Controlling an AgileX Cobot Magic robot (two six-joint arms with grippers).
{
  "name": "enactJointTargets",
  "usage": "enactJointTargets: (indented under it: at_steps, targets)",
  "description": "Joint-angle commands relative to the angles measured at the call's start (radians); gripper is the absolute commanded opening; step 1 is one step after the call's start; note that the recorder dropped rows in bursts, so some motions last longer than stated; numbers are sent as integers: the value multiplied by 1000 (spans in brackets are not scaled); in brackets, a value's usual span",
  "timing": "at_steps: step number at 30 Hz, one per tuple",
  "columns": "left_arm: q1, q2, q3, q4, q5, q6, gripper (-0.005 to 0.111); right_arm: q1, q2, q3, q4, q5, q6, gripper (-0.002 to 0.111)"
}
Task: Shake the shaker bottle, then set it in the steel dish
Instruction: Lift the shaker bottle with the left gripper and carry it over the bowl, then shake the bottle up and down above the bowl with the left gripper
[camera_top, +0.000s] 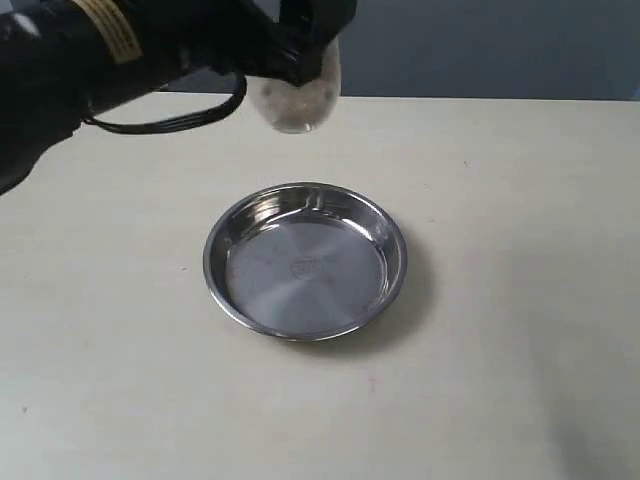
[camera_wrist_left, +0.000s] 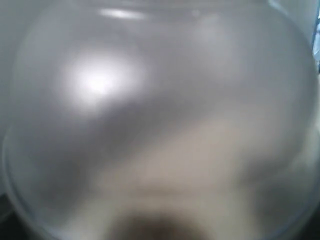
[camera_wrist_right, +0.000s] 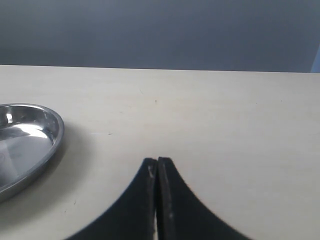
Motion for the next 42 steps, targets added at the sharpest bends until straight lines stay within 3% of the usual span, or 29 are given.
enactJointTargets:
  at_steps: [1,3,5,6,8,9,11,13,14,15,16,19,20,21,23,24,26,28,29,30,32,33,34,35,36,37,39,40,42]
  targets:
    - [-68,-23,-27,174,43,125,0,4,-4,1,-1,-11,1,-1]
    - [-10,-35,-49,-105,35,248,0,4,-4,1,-1,-11,1,-1]
    - [59,-8,-31,-492,7,295,0,4,-4,1,-1,-11,1,-1]
    - [39,1,-26,-451,40,274,0,4,-4,1,-1,-11,1,-1]
    - [-79,4,-26,-35,212,279,0,4,-4,1,-1,-11,1,-1]
    - [-93,9,-17,67,258,238,0,4,-4,1,-1,-11,1,-1]
    - [1,32,22,-204,69,91,0,4,-4,1,-1,-11,1,-1]
    - [-46,20,45,-9,30,108,0,4,-4,1,-1,-11,1,-1]
    - [-43,17,49,-58,13,115,0,4,-4,1,-1,-11,1,-1]
    - [14,49,60,-477,-25,180,0,4,-4,1,-1,-11,1,-1]
    - [7,60,62,-519,-2,197,0,4,-4,1,-1,-11,1,-1]
    - [-132,56,64,-57,129,184,0,4,-4,1,-1,-11,1,-1]
    - [-135,60,64,-62,114,186,0,4,-4,1,-1,-11,1,-1]
    - [-101,74,64,-195,71,210,0,4,-4,1,-1,-11,1,-1]
    - [-24,112,74,-634,-42,277,0,4,-4,1,-1,-11,1,-1]
    - [-11,129,76,-745,-86,271,0,4,-4,1,-1,-11,1,-1]
    - [-73,131,74,-459,-26,210,0,4,-4,1,-1,-11,1,-1]
    - [-180,120,73,7,50,144,0,4,-4,1,-1,-11,1,-1]
    - [-184,125,73,-14,61,184,0,4,-4,1,-1,-11,1,-1]
    - [-146,142,77,-219,32,275,0,4,-4,1,-1,-11,1,-1]
    - [-62,181,97,-770,-105,406,0,4,-4,1,-1,-11,1,-1]
    - [-54,188,97,-895,-126,406,0,4,-4,1,-1,-11,1,-1]
    - [-71,179,95,-755,-62,403,0,4,-4,1,-1,-11,1,-1]
    - [-110,160,95,-483,-2,385,0,4,-4,1,-1,-11,1,-1]
    - [-139,149,101,-318,11,387,0,4,-4,1,-1,-11,1,-1]
    - [-132,152,103,-388,-35,399,0,4,-4,1,-1,-11,1,-1]
    - [-85,180,113,-839,-201,439,0,4,-4,1,-1,-11,1,-1]
    - [-80,182,111,-916,-187,441,0,4,-4,1,-1,-11,1,-1]
    - [-113,155,111,-502,-24,416,0,4,-4,1,-1,-11,1,-1]
